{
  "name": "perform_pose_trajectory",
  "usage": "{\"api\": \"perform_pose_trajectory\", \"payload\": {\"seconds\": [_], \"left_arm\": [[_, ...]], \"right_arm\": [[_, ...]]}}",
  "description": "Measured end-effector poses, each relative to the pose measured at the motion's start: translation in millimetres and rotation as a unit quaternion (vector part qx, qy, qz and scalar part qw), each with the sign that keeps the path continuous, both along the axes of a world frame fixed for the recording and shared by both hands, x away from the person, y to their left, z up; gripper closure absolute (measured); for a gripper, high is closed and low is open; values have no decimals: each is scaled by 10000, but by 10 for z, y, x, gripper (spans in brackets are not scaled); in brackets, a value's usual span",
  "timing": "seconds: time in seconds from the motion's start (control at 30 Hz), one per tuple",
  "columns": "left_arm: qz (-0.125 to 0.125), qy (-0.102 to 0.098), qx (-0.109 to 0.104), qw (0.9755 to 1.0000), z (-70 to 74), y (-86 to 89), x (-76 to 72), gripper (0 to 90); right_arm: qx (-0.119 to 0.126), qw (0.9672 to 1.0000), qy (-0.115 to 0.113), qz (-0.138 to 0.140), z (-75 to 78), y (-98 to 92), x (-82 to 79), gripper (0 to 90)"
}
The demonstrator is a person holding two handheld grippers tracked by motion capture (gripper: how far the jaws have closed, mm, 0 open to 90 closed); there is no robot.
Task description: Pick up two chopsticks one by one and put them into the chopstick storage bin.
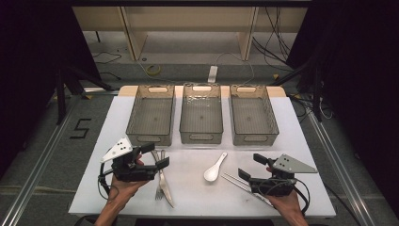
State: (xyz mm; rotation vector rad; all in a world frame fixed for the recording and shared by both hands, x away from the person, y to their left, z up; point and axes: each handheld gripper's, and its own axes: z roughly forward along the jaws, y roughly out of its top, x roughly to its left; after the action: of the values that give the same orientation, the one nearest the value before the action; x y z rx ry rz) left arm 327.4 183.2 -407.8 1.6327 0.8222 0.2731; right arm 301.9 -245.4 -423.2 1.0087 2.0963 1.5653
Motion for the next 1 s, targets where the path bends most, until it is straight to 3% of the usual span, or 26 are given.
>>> {"api": "perform_pose_trajectory", "payload": {"seconds": [0.3, 0.5, 0.67, 0.73, 0.8, 0.83, 0.87, 0.9, 0.93, 1.0], "left_arm": [[-5, 9, 6, 10000, 1, -1, -1, 142], [0, 3, 7, 10000, 2, -1, -1, 142], [10, 3, 0, 10000, 1, -1, 5, 142], [15, 1, 1, 10000, 2, 1, 5, 142], [17, 0, -2, 10000, 2, 2, 6, 142], [20, -3, 3, 10000, 2, 0, 6, 142], [19, -5, 4, 10000, 1, -1, 5, 142], [20, -6, 7, 10000, 2, -2, 5, 142], [21, -6, 8, 10000, 2, -2, 5, 142], [21, -1, 5, 10000, 2, -3, 6, 142]], "right_arm": [[-124, 9998, 102, 117, 23, 8, 11, 210], [-542, 9979, 226, 257, 127, -18, 60, 215], [-1211, 9911, 384, 392, 231, -20, 151, 216], [-1313, 9895, 445, 408, 239, -18, 163, 216], [-1562, 9851, 574, 435, 247, -17, 188, 217], [-1806, 9805, 657, 412, 254, -17, 210, 223], [-1806, 9805, 657, 412, 254, -17, 210, 223], [-1995, 9762, 747, 417, 266, -23, 235, 232], [-1995, 9762, 747, 417, 266, -23, 235, 232], [-2145, 9720, 856, 425, 283, -32, 259, 239]]}}
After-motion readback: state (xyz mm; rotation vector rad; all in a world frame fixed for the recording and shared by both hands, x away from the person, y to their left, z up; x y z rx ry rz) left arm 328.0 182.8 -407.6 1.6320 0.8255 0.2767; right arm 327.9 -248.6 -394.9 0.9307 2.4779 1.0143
